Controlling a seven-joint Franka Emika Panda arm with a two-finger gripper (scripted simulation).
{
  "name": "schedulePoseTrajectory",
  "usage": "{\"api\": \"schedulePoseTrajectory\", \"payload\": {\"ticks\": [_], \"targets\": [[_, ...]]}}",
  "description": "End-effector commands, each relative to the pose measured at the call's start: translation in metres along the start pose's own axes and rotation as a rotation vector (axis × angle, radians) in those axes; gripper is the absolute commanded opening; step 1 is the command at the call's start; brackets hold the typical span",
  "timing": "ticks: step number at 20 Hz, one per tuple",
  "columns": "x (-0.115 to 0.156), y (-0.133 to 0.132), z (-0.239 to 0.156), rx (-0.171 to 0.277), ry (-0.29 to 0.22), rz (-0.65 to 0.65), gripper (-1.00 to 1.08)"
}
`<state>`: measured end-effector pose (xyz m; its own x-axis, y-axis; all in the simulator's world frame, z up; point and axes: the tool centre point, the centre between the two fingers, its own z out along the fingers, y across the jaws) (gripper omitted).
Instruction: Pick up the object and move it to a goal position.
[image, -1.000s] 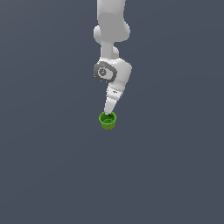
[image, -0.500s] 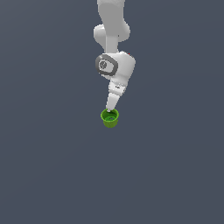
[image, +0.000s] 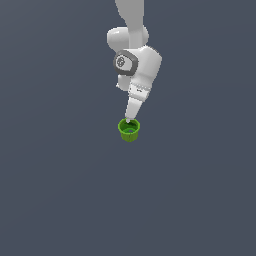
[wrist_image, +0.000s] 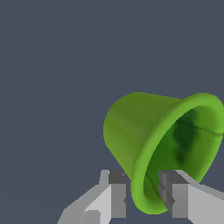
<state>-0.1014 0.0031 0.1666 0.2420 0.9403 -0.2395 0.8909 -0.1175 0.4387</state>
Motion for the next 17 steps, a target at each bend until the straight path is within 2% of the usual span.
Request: {"api": "schedulePoseTrajectory", "payload": {"ticks": [1, 9, 17], "targets": [[0.002, 0.007, -0.012, -0.001, 0.001, 0.000, -1.00], [0.007, 0.024, -0.041, -0.001, 0.001, 0.001, -1.00], [0.009, 0.032, -0.052, -0.004, -0.001, 0.001, -1.00]]}}
